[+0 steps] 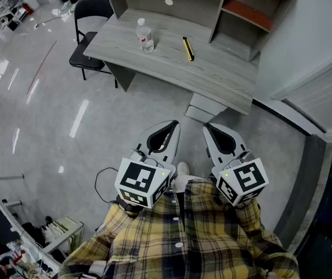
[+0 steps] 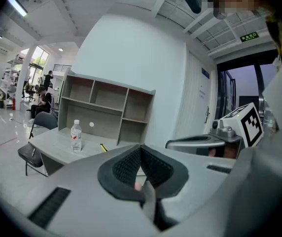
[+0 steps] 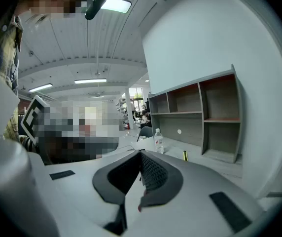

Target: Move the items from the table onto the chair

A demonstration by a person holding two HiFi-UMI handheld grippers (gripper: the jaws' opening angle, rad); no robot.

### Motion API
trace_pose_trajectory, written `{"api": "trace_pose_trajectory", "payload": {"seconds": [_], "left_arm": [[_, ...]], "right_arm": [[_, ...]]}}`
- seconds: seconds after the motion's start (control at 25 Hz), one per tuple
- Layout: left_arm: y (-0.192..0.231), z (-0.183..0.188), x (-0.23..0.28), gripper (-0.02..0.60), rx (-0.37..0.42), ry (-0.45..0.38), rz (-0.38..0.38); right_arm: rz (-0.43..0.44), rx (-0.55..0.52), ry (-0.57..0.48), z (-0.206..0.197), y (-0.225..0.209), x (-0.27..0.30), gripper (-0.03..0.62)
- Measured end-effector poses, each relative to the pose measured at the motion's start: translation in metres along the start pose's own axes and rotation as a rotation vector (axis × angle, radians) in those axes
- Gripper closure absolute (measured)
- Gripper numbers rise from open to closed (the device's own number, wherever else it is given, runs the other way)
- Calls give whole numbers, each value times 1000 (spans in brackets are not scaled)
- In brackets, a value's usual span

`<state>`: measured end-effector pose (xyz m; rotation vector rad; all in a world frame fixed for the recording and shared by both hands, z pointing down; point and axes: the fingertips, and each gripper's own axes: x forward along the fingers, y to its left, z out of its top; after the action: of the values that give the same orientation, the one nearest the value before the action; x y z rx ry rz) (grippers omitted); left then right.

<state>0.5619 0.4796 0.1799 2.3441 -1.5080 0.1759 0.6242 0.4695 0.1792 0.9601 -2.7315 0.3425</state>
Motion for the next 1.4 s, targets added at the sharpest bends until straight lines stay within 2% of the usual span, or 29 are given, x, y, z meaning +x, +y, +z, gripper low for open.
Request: {"api": "trace_pose_trajectory", "payload": {"seconds": [0.28, 0.6, 0.76, 1.04, 1.24, 1.4], "left_arm": [[2, -3, 4, 577, -15, 1, 33], [6, -5, 5, 577, -47, -15, 120], [14, -12, -2, 577, -76, -29, 191], [49, -16, -8, 577, -121, -42, 284], [90, -9, -9, 577, -125, -44, 299], [142, 0, -6, 577, -124, -45, 303]], "right_arm": [[17, 14, -9, -2, -7, -1, 576], [58, 17, -19, -5, -21, -10, 576], [100, 17, -7, -11, -23, -10, 576], [168, 10, 24, -15, -21, 19, 576], [180, 3, 42, -7, -13, 60, 576], [171, 4, 51, 1, -4, 106, 576]]}}
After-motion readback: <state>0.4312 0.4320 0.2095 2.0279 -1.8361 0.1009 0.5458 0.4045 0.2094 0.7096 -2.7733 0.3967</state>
